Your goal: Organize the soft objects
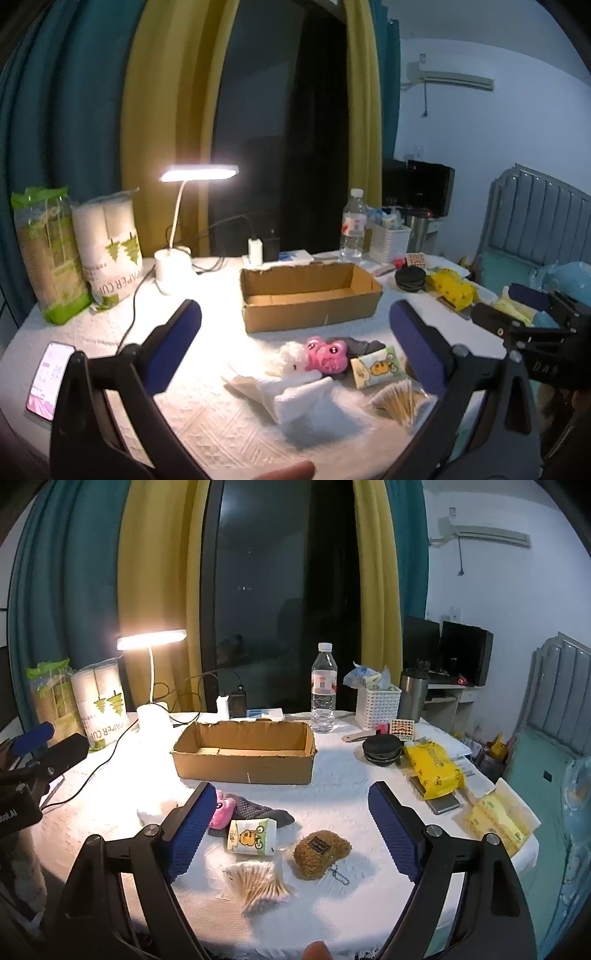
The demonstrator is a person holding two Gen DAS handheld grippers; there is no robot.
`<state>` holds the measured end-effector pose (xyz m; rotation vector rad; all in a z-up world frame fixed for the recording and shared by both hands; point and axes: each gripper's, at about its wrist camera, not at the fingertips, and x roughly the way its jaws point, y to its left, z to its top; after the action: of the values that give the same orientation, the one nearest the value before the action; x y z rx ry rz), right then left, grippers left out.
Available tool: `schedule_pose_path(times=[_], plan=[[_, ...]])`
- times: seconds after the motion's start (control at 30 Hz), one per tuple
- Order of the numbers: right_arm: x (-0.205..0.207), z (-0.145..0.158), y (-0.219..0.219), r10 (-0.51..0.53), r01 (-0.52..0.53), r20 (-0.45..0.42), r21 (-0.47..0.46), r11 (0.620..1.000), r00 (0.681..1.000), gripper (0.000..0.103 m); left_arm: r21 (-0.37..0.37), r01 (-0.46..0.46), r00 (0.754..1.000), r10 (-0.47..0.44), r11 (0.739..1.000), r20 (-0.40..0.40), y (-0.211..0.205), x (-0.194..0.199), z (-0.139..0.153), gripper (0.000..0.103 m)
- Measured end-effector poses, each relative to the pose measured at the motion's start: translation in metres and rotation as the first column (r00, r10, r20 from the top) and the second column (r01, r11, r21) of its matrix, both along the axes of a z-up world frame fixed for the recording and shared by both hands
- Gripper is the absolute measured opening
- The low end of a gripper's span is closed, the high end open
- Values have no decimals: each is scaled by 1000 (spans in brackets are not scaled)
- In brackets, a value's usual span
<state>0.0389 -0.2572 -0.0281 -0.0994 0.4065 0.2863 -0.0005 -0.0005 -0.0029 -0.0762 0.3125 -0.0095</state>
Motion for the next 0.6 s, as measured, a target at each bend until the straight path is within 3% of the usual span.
schedule_pose_path(times=[0.07, 0.1, 0.27, 0.6], plan=[[1, -1, 2, 7, -7, -7, 7, 1000, 1000, 87, -44, -3, 999, 2, 999, -34, 8, 1, 1, 102], [0, -1, 3, 8, -8, -7, 8, 1000, 1000, 87, -27, -16, 997, 14, 1000, -73, 6, 7, -1, 102], [0, -3, 4, 9, -9, -7, 7, 1000, 1000, 87, -26, -13, 998, 12, 1000, -57, 8, 15, -6, 102], [-1, -2, 4, 9, -9, -3, 4, 1000, 1000, 87, -29, -10, 1000, 10, 1000, -27, 6, -6, 0, 102]])
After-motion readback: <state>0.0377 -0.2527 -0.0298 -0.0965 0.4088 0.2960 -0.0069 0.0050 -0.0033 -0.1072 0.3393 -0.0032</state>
